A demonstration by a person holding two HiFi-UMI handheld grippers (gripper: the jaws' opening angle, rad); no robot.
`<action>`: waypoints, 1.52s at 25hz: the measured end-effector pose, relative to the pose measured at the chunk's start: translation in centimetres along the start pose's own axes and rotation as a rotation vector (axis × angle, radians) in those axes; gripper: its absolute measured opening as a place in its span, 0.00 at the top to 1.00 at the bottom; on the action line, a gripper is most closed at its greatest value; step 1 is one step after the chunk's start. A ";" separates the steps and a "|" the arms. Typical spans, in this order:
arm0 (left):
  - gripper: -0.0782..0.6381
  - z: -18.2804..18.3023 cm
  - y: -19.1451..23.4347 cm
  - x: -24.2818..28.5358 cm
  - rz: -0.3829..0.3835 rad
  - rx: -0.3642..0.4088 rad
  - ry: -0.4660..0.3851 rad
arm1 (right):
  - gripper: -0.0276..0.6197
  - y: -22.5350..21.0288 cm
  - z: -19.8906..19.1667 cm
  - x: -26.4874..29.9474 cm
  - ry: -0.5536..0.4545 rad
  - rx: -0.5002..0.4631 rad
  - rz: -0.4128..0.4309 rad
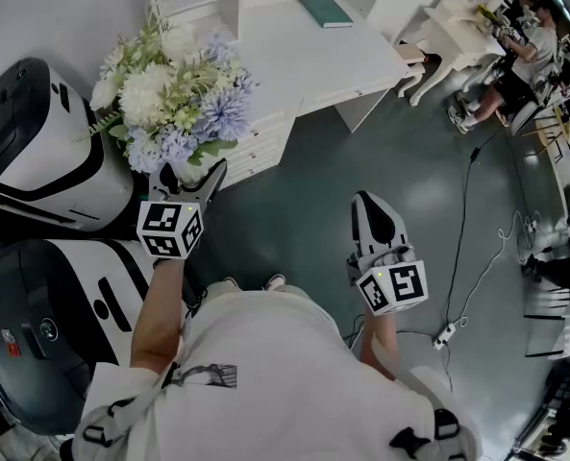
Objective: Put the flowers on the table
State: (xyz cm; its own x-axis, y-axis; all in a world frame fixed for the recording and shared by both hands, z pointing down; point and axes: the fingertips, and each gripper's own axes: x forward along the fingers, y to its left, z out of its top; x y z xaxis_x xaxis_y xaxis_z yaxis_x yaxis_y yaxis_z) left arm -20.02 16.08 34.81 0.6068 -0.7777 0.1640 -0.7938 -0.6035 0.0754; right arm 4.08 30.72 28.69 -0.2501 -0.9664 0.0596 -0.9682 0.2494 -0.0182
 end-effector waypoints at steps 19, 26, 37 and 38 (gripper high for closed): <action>0.34 -0.2 -1.2 0.1 0.061 -0.009 -0.003 | 0.94 -2.3 -1.7 0.4 -0.001 0.077 0.079; 0.34 -0.5 -2.3 0.1 0.098 -0.018 0.001 | 0.94 -4.0 -3.2 -0.3 0.031 0.098 0.110; 0.34 -1.9 -0.7 6.1 0.089 -0.041 0.012 | 0.94 -6.6 -4.9 4.5 0.071 0.092 0.124; 0.34 -2.0 -0.3 6.9 0.082 -0.043 0.014 | 0.94 -6.9 -5.0 5.2 0.076 0.094 0.118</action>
State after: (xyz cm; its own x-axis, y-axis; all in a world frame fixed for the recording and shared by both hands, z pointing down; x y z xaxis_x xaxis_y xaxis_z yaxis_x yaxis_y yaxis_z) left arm -15.62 11.24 37.88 0.5389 -0.8218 0.1852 -0.8423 -0.5291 0.1033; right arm 9.48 24.23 34.10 -0.3647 -0.9225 0.1265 -0.9286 0.3504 -0.1222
